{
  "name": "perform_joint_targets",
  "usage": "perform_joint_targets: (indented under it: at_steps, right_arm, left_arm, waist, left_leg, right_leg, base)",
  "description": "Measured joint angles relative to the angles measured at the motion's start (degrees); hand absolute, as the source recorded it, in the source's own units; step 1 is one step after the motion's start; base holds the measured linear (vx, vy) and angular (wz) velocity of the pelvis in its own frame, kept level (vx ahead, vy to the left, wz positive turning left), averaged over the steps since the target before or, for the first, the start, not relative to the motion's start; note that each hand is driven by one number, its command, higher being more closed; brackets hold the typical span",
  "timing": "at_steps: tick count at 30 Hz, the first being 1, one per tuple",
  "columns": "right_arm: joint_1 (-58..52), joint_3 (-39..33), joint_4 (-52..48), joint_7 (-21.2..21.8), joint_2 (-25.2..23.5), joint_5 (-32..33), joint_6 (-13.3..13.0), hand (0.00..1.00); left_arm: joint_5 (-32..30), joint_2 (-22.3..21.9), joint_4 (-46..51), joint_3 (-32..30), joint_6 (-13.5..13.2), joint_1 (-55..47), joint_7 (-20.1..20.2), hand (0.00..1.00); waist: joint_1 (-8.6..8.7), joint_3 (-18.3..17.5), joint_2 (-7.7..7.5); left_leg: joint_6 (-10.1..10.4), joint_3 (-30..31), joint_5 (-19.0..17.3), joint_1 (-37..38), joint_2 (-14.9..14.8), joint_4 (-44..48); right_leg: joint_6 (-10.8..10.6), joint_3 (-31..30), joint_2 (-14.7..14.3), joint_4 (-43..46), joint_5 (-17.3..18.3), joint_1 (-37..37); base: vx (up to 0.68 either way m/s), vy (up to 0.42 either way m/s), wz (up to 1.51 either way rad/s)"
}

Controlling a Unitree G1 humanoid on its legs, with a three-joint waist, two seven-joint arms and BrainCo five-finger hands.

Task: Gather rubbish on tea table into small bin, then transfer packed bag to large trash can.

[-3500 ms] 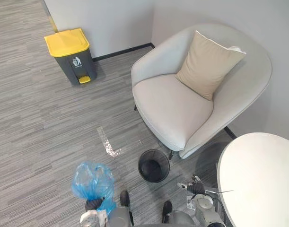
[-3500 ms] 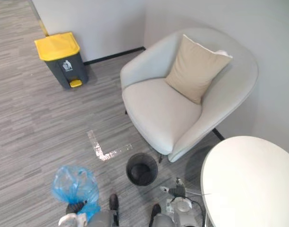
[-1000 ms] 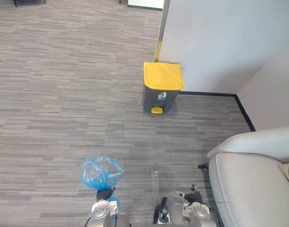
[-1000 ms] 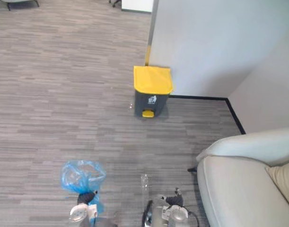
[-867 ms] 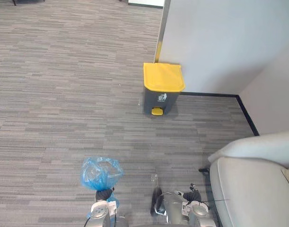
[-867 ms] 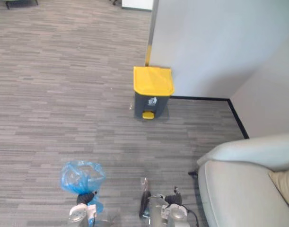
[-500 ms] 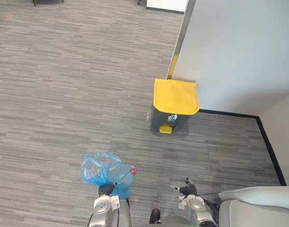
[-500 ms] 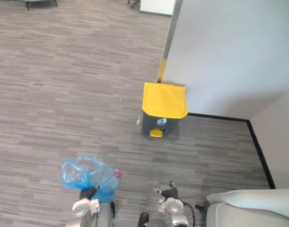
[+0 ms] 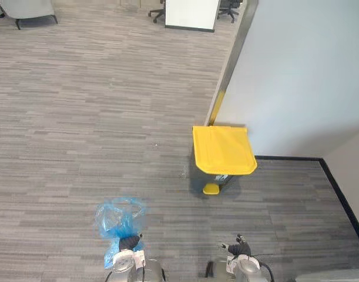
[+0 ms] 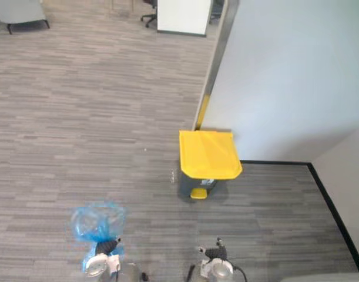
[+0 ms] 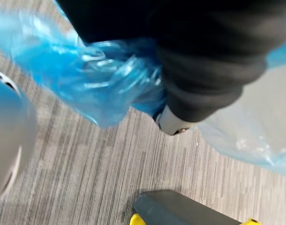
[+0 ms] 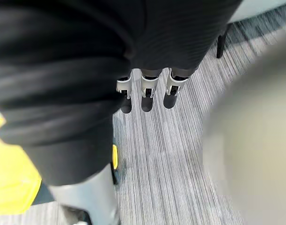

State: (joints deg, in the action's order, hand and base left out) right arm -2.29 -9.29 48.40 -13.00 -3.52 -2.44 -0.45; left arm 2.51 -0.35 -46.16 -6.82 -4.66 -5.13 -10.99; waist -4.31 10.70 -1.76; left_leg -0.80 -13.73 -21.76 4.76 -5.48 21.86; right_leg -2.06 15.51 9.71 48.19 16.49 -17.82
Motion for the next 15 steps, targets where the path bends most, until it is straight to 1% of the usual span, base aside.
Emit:
perform_joint_targets:
  at_steps: [1, 2, 3, 4, 5, 6, 7, 8, 9, 10, 11, 12, 13, 14, 15]
  right_arm:
    - [0.0, 0.0, 0.0, 0.0, 0.0, 0.0, 0.0, 0.0]
    - [0.1, 0.1, 0.2, 0.1, 0.0, -0.1, 0.0, 0.0]
    - [-0.1, 0.1, 1.3, 0.2, 0.0, -0.3, -0.1, 0.0]
    - [-0.1, 0.1, 2.1, 0.3, 0.1, -0.2, -0.1, 0.0]
    - [1.3, -0.3, 2.5, 0.5, 1.0, -0.4, -0.2, 0.0]
    - [1.5, -1.2, 2.6, 0.6, 1.3, -0.5, -0.1, 0.0]
    - [1.4, -1.6, 2.7, 0.6, 1.3, -0.5, -0.1, 0.0]
    - [1.4, -2.0, 2.6, 0.6, 1.4, -0.4, -0.1, 0.0]
    - [1.3, -1.8, 2.6, 0.6, 1.2, -0.3, 0.0, 0.0]
    - [1.2, -1.6, 2.6, 0.6, 1.1, -0.3, 0.1, 0.0]
    - [1.1, -1.0, 2.6, 0.6, 0.8, -0.1, 0.1, 0.0]
    - [1.2, -0.9, 2.6, 0.6, 0.4, 0.2, 0.1, 0.0]
    - [1.4, -0.8, 2.6, 0.6, -0.2, 0.2, 0.0, 0.0]
    - [1.6, -0.9, 2.6, 0.6, -0.6, 0.3, 0.0, 0.0]
    - [1.7, -0.9, 2.6, 0.6, -0.6, 0.3, 0.0, 0.0]
  left_arm:
    - [0.0, 0.0, -0.5, 0.0, 0.0, 0.0, 0.0, 1.0]
    - [0.0, 0.3, -1.2, 0.0, 0.0, -0.1, 0.1, 1.0]
    - [0.0, 1.5, -1.8, 0.1, 0.0, -0.1, 0.2, 1.0]
    - [-0.1, 1.8, -2.1, 0.1, 0.0, 0.0, 0.3, 1.0]
    - [-0.1, 1.2, -3.4, -0.1, 0.1, 0.7, 0.2, 1.0]
    - [-0.1, 0.7, -3.5, 0.0, 0.0, 0.5, 0.3, 1.0]
    - [-0.1, 0.4, -3.5, 0.0, 0.0, 0.6, 0.3, 1.0]
    - [-0.1, -0.2, -3.5, -0.2, 0.0, 0.8, 0.3, 1.0]
    - [-0.2, -0.6, -3.5, -0.8, 0.0, 1.3, 0.7, 1.0]
    - [-0.2, -0.8, -3.4, -0.8, 0.0, 1.5, 1.1, 1.0]
    - [-0.2, -1.3, -3.4, -0.6, 0.1, 1.6, 1.4, 1.0]
    - [-0.2, -1.7, -3.3, -0.6, 0.1, 1.4, 1.5, 1.0]
    - [-0.2, -1.7, -2.5, -0.6, 0.1, 1.6, 1.6, 1.0]
    - [-0.2, -1.7, -1.7, -0.7, 0.1, 1.5, 1.7, 1.0]
    - [-0.2, -1.7, -1.6, -0.6, 0.1, 1.6, 1.7, 1.0]
  waist:
    - [0.17, 0.0, 0.02]
    - [0.51, 0.0, -0.04]
    - [0.96, -0.7, -1.71]
    - [1.14, -0.6, -2.85]
    - [0.97, -0.5, -0.78]
    - [0.95, -1.3, 0.89]
    - [1.03, -1.4, 1.45]
    - [1.19, -1.5, 2.59]
    - [1.23, -1.5, 2.92]
    - [1.18, -1.5, 2.89]
    - [1.09, -1.3, 2.7]
    - [1.01, -1.2, 2.48]
    - [0.99, -1.0, 1.81]
    - [0.78, -1.2, 1.18]
    - [0.69, -1.2, 1.09]
  left_leg:
    - [0.0, 0.0, 0.0, 1.2, -0.3, -0.8]
    - [0.2, 0.2, -0.1, 2.9, -0.6, -2.0]
    - [1.1, 1.9, -0.4, 4.6, 1.3, -3.0]
    - [1.8, 3.3, -0.9, 5.3, 2.2, -3.1]
    - [2.7, 6.1, -1.3, 6.3, 0.2, -2.9]
    - [2.7, 8.4, -1.3, 5.5, -1.1, -1.1]
    - [2.7, 9.1, -1.2, 4.7, -1.8, 0.6]
    - [3.6, 10.3, -0.7, 2.5, -3.5, 5.3]
    - [5.3, 12.2, 1.3, -0.5, -5.2, 12.2]
    - [5.5, 12.9, 2.8, -1.7, -5.6, 15.7]
    - [5.0, 13.6, 6.0, -5.1, -6.7, 23.8]
    - [4.9, 13.4, 5.1, -7.0, -7.4, 27.8]
    - [5.1, 12.5, 3.1, -9.1, -7.4, 30.5]
    - [5.3, 11.2, 1.1, -10.8, -7.2, 28.5]
    - [5.4, 11.0, 0.3, -11.1, -6.9, 26.2]
  right_leg:
    - [0.4, 1.2, -0.3, -3.6, -0.2, -0.3]
    - [0.5, 2.3, -1.5, -11.4, -2.3, -0.5]
    - [1.2, 1.5, -2.1, -21.8, -10.6, -0.3]
    - [5.0, 0.0, -2.1, -22.3, -14.3, -0.8]
    - [4.5, -0.2, -3.3, -19.3, -12.0, -0.5]
    - [4.7, 0.3, -5.0, -20.0, -9.5, -0.2]
    - [5.0, 1.2, -5.4, -20.4, -8.9, 0.2]
    - [5.7, 2.7, -6.7, -21.6, -8.1, 1.5]
    - [6.4, 3.9, -8.1, -23.2, -7.5, 3.6]
    - [6.8, 4.2, -8.7, -24.1, -7.3, 4.8]
    - [7.0, 4.4, -9.8, -26.7, -7.1, 7.9]
    - [7.0, 4.3, -10.2, -28.2, -7.1, 9.8]
    - [7.0, 3.7, -10.4, -29.7, -7.1, 12.1]
    - [7.0, 2.7, -10.4, -31.0, -7.2, 14.1]
    - [6.9, 2.0, -10.3, -31.4, -7.2, 14.8]
  base:
    - [0.47, -0.137, 0.09]
    - [0.48, -0.154, 0.24]
    - [0.5, -0.181, 0.3]
    - [0.43, -0.161, 0.19]
    - [0.42, -0.18, 0.07]
    - [0.39, -0.167, 0.02]
    - [0.39, -0.189, 0.18]
    - [0.38, -0.179, 0.26]
    - [0.38, -0.173, 0.26]
    - [0.38, -0.124, 0.2]
    - [0.35, -0.074, 0.07]
    - [0.38, -0.045, -0.02]
    - [0.34, -0.011, -0.25]
    - [0.26, 0.016, -0.33]
    - [0.22, 0.068, -0.5]
